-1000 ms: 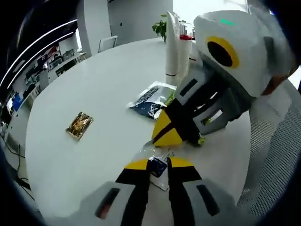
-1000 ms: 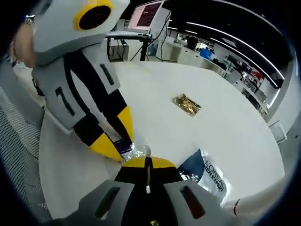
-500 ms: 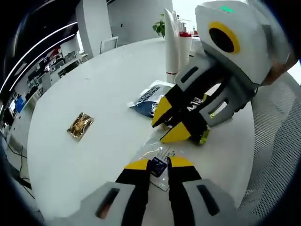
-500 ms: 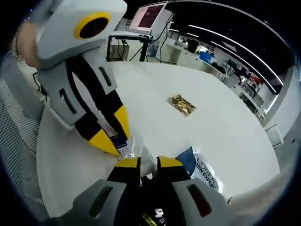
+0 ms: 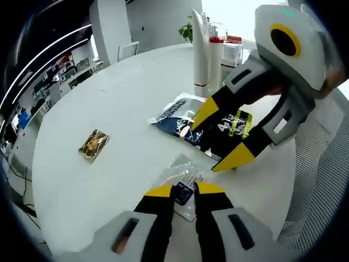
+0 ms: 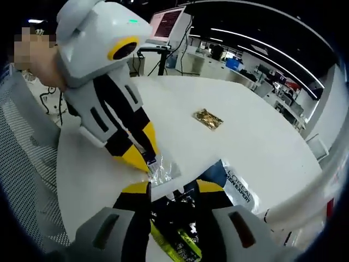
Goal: Arrange the skincare products in the storage area until every visible bottle or jar stands upright without overlapping.
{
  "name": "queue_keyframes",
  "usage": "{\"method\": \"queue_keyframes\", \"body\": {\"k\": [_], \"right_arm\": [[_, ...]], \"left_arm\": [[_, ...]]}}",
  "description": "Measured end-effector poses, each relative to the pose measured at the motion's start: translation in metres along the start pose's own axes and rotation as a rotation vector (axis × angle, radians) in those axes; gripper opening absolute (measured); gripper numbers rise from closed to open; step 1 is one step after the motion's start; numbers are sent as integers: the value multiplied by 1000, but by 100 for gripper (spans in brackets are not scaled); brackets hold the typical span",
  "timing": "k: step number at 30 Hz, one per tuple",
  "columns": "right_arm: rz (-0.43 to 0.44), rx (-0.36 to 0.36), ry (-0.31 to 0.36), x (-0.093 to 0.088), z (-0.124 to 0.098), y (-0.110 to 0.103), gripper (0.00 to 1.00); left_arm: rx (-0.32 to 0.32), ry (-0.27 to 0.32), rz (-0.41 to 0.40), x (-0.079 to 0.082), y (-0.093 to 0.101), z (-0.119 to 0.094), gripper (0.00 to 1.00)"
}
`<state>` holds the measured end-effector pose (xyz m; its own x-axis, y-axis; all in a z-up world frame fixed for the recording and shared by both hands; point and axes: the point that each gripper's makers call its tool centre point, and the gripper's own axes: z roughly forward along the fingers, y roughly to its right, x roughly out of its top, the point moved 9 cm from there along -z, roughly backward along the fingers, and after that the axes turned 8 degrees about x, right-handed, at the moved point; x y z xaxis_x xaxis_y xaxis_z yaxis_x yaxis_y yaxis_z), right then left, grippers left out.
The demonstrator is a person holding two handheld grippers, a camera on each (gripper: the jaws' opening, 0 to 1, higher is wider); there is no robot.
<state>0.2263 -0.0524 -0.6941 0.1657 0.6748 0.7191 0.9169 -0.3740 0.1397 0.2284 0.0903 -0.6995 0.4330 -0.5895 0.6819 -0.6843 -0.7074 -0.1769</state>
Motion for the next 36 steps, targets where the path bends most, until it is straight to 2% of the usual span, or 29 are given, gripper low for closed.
{"method": "queue_keyframes", "body": {"k": [16,30,36], "right_arm": [[58,-40,14,-9,-34,-6,34],[138,-71,56,-17,-59,-14,44],[160,-90,72,-22,-75,-18,49]], "left_arm": [[24,17,-6,7,-5,-10,25],[39,10,-26,4,11,-33,38],[46,8,-62,4,16,-45,44]]}}
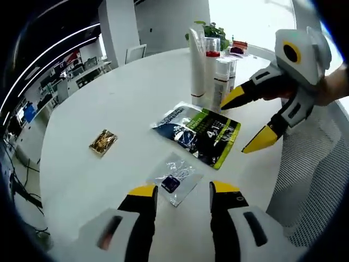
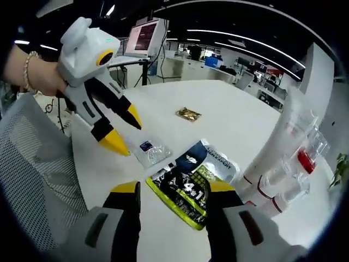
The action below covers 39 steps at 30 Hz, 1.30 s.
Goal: Arrange the skincare products in the storage area until every visible bottle or jar stands upright without overlapping.
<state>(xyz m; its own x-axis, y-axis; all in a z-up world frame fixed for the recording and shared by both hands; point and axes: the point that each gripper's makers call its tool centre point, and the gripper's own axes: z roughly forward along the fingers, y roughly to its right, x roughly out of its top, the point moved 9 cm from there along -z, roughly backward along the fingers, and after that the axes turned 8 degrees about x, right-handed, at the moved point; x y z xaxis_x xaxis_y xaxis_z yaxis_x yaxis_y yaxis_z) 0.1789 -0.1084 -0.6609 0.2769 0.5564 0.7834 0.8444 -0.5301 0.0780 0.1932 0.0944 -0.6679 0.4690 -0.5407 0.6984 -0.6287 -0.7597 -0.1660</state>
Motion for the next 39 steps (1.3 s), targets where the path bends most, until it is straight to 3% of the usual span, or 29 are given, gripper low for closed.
{"method": "queue_keyframes", "body": {"k": [6,12,24,39], "right_arm": [[18,-9,14,-3,-18,1,55],[150,-124,34,-11,-41,11,65],[214,-166,72,-26,-74,26,83],[266,-207,130,-33,-92,34,98]], "left_arm": [[-6,-15,-4,-3,8,-9,50],[7,-8,-30,-5,12,-18,55],[20,17,-96,-6,11,-38,68],[60,41,-184,-10,13,-63,89]]}}
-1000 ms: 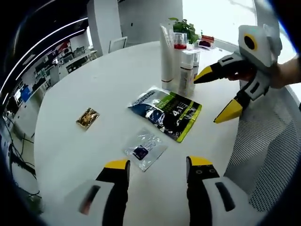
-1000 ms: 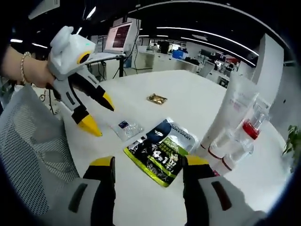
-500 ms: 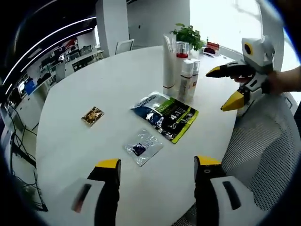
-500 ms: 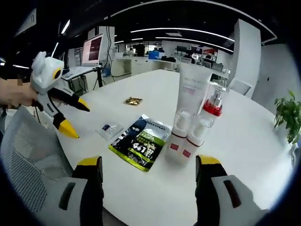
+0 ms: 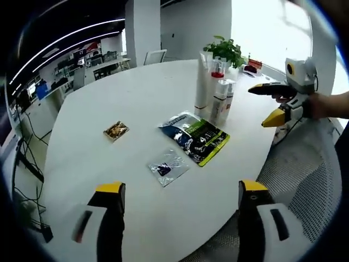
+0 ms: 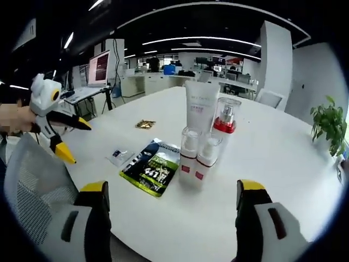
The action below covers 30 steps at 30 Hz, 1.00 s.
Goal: Arrange the skincare products in the storage area until every visible bottle or jar stands upright without overlapping.
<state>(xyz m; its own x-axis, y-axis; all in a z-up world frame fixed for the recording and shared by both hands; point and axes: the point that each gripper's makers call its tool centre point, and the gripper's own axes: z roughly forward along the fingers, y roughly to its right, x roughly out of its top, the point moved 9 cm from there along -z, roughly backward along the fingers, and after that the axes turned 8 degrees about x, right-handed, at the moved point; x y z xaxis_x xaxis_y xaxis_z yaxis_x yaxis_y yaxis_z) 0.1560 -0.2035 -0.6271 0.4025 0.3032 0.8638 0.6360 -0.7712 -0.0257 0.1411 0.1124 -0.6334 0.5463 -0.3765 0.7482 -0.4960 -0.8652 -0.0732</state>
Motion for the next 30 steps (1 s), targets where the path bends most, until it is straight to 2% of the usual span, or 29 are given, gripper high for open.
{"method": "queue_keyframes", "body": {"k": [14,30], "right_arm": [[18,-17,13,-1,-2,2,99],[23,-22,10,-2,-3,1,99]], "left_arm": [[50,-16,-59,-13,-6,-13,95],[64,-18,-62,-11,-7,-14,94]]}}
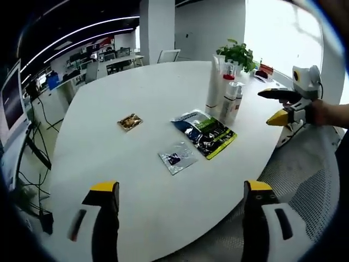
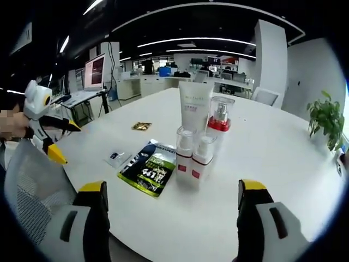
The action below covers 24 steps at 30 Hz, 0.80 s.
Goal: Arrange the skincare products in the storage area until every visible bottle or jar stands upright without overlapping.
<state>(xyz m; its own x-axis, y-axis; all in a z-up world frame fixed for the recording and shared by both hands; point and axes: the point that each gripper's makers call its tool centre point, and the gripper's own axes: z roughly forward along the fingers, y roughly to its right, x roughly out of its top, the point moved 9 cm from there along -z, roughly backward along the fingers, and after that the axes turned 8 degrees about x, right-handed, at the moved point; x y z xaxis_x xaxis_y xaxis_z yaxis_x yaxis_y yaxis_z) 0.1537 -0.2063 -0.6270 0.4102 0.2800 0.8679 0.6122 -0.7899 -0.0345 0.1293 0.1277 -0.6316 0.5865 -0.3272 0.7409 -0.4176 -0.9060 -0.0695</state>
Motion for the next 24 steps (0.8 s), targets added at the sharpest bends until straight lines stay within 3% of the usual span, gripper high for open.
{"method": "queue_keyframes", "body": {"k": [10,19,24], "right_arm": [[12,-4,-12,-2,0,1,98],[18,-13,-12,-2,1,2,96],[16,-20,-13,-3,1,3,96]], "left_arm": [[-1,-16,3,5,-4,7,94],[8,-45,-6,20,-11,21,93],[47,-80,-44,27,-17,35,95]]}}
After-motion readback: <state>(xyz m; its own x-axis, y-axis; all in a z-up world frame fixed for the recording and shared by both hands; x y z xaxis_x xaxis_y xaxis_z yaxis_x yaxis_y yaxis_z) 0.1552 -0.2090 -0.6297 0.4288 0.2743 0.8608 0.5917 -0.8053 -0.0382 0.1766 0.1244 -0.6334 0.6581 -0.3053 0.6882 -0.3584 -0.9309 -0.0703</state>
